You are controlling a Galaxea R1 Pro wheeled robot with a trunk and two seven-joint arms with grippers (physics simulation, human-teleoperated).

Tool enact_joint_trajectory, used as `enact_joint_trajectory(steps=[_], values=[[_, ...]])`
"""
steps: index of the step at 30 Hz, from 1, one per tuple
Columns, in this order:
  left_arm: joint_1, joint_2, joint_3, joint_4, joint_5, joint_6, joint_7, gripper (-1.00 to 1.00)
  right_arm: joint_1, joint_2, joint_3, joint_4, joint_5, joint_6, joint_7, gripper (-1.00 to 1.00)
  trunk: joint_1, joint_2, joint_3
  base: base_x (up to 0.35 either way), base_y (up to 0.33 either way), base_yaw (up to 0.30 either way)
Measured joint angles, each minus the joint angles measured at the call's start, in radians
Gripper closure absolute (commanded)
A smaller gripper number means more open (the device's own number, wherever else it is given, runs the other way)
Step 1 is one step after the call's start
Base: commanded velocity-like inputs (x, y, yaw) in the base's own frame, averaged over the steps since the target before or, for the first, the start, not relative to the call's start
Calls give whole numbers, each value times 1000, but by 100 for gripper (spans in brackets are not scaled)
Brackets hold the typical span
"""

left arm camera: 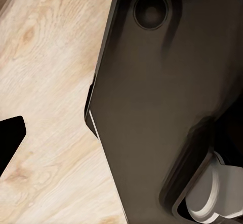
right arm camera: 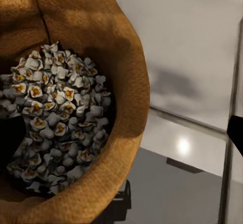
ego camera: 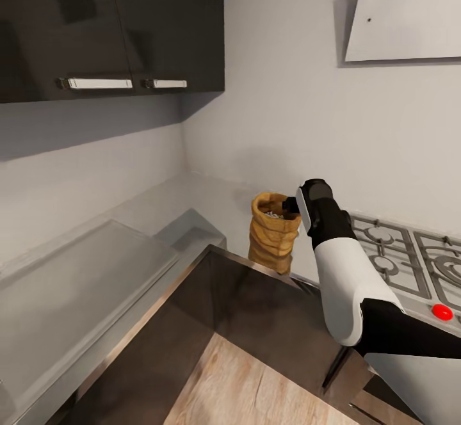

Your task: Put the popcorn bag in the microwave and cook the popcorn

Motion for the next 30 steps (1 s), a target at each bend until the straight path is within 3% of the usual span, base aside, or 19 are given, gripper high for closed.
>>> enact_joint_trajectory(steps=[20, 26, 30], values=[[0, 0, -1, 1, 0, 0, 0, -100, 1, 0, -10, 15, 0, -16, -6, -100, 0, 0, 0, 33, 0, 0], [0, 0, -1, 1, 0, 0, 0, -100, 2, 0, -47, 18, -2, -15, -7, -100, 0, 0, 0, 0, 0, 0], [0, -1, -1, 1, 0, 0, 0, -100, 2, 0, -51, 21, -2, -15, -7, -100, 0, 0, 0, 0, 0, 0]])
